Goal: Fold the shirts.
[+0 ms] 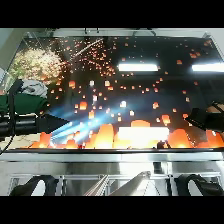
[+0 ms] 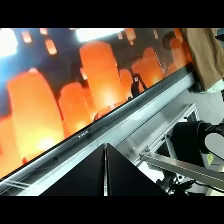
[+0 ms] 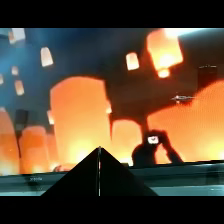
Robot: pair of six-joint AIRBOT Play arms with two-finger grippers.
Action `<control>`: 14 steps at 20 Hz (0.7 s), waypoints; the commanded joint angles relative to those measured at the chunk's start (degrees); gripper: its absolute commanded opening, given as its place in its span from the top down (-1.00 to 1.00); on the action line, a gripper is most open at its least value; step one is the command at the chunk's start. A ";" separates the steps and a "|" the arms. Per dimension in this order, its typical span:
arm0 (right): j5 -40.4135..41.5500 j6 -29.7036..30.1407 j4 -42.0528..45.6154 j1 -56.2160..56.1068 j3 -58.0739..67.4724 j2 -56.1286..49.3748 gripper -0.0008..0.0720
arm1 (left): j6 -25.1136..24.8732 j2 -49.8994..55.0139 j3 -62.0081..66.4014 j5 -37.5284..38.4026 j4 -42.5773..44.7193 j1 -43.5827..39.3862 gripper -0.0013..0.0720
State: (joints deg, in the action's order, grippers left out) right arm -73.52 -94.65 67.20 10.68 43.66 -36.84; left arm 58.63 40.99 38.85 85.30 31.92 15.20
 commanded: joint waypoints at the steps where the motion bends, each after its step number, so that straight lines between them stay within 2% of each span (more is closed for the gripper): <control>1: 0.00 -0.02 0.00 -0.04 -0.02 0.04 0.93 | -0.04 -0.04 -0.02 0.09 -0.02 0.07 0.93; 4: 0.00 -0.02 0.00 -0.04 -0.02 0.04 0.93 | -0.04 -0.04 0.00 -1.20 0.02 0.07 0.91; 5: 0.00 -0.02 0.00 -0.04 -0.02 0.04 0.94 | -0.02 0.02 0.48 -2.47 0.22 0.11 0.28; 6: 0.00 -0.02 0.00 -0.04 -0.02 0.04 0.93 | 1.01 0.76 2.19 -3.15 0.79 0.79 -0.46; 7: 0.00 -0.02 0.02 -0.04 -0.02 0.04 0.94 | 2.12 2.12 4.96 -4.02 2.08 2.27 -1.00; 11: 0.00 -0.02 0.02 -0.04 -0.02 0.04 0.93 | 5.35 11.47 18.97 -7.43 8.22 13.75 -1.00; 14: 0.00 -0.02 0.00 -0.04 -0.02 0.04 0.93 | 5.01 19.78 26.38 -11.50 9.20 21.44 -1.00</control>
State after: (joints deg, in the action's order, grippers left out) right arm -73.49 -94.65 67.22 10.68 43.66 -36.84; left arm 62.98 53.95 58.15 77.93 38.68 29.95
